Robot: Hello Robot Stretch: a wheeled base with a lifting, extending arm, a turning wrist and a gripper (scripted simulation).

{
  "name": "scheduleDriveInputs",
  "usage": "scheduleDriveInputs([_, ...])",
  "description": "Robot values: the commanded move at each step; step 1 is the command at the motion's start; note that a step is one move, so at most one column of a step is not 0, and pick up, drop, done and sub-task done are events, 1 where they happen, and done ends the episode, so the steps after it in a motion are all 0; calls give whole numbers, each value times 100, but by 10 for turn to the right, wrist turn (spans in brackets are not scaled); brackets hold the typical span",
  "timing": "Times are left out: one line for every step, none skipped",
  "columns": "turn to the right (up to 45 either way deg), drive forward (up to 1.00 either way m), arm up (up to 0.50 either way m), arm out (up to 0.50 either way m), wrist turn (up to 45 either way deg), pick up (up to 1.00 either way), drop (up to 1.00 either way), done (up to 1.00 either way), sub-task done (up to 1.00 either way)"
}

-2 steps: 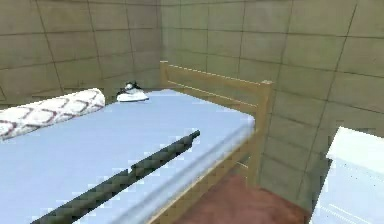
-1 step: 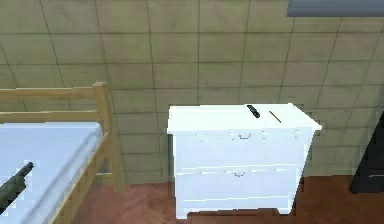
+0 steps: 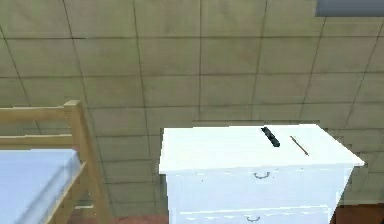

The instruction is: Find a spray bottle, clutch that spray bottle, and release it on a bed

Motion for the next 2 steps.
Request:
scheduleDriveInputs([450,0,0,0,0,0,0,0,0])
scheduleDriveInputs([390,0,0,0,0,0,0,0,0])
